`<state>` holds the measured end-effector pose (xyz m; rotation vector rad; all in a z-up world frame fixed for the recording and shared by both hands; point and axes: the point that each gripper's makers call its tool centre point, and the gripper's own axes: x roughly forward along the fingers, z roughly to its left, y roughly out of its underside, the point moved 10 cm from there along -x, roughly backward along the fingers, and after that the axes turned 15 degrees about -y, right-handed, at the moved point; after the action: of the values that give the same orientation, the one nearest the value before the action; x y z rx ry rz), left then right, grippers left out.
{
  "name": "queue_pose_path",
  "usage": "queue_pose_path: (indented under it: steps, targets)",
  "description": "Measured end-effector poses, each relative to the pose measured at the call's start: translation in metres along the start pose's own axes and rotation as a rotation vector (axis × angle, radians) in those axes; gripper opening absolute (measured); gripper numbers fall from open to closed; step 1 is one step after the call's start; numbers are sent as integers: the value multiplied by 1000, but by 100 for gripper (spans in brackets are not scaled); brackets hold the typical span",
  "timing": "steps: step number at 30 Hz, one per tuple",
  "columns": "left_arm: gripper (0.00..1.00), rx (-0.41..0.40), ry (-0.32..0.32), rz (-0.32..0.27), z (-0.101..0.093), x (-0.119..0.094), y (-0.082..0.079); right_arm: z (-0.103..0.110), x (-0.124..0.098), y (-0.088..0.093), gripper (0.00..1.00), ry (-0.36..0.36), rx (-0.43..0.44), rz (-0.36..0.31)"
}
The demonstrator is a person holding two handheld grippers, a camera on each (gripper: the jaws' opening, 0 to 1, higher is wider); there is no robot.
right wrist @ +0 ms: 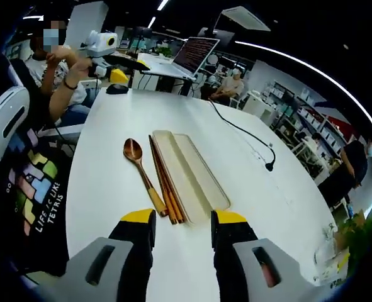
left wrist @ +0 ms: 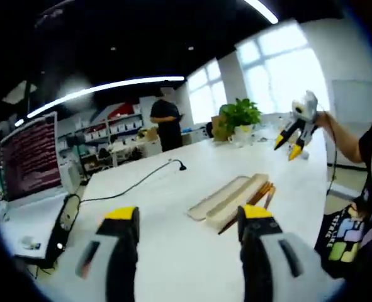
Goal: Arrange the utensils inside the cutlery case until each visible utensil rests in its matching compartment.
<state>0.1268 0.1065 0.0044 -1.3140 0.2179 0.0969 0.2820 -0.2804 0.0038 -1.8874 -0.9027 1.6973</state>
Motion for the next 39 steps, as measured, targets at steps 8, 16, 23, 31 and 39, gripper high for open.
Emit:
queue_pose_path:
  steps: [8,16,23,31,39]
  targets:
    - [57,157,120,85,-28,31,7,0,8,1,33,-19,-17,0]
    - [45,217,229,142,-49,43,17,2,20,8,29,-54,1,-6]
    - [37,252,266,204,-54,53,27,4,32,17,21,-111,35,23]
    - [30,270,286,268,-57,66,38,-1,43,28,21,-128,64,41]
    - [29,253,280,322,-54,73,46,-8,56,40,18,-180,168,44]
